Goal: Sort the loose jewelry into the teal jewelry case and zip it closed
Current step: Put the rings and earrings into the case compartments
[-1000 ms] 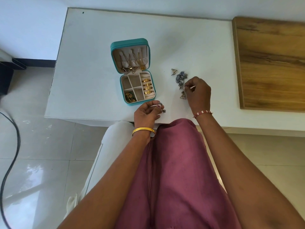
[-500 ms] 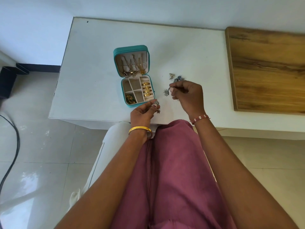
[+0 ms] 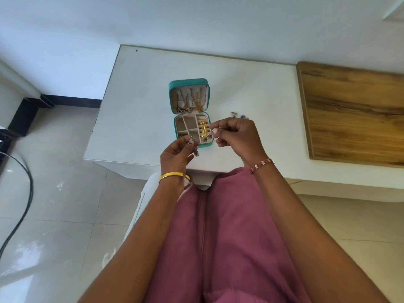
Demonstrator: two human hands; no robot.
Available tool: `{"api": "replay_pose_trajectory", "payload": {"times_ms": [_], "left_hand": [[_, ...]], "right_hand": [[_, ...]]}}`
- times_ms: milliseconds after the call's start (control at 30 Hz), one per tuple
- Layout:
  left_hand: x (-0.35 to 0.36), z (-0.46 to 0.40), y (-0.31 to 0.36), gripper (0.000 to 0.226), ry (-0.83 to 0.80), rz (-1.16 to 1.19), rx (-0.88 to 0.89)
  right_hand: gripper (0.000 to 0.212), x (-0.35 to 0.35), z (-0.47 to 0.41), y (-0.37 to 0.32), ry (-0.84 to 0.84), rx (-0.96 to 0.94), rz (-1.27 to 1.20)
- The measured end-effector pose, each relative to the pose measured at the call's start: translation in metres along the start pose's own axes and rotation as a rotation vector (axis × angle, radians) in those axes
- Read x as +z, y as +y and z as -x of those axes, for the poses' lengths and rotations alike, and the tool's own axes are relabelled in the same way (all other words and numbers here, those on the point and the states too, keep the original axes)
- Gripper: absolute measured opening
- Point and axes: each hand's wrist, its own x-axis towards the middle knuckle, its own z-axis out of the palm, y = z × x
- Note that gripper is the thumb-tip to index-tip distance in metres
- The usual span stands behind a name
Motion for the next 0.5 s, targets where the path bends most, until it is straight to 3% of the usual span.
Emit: {"api": "replay_pose_trajectory", "payload": {"times_ms": [233,500], "left_hand": [[-0.013,-0.015,0.012,0.018,0.036,0.044,0.033],[-0.011,-0.029,0.012,0.018,0.079,0.004,0.038]], "right_hand": [[0.028,0.021,-0.012,-0.005,-0.055,-0.039,0.090],[0.021,0.040,-0.038,0.013,-0.007,-0.053,0.202]]}}
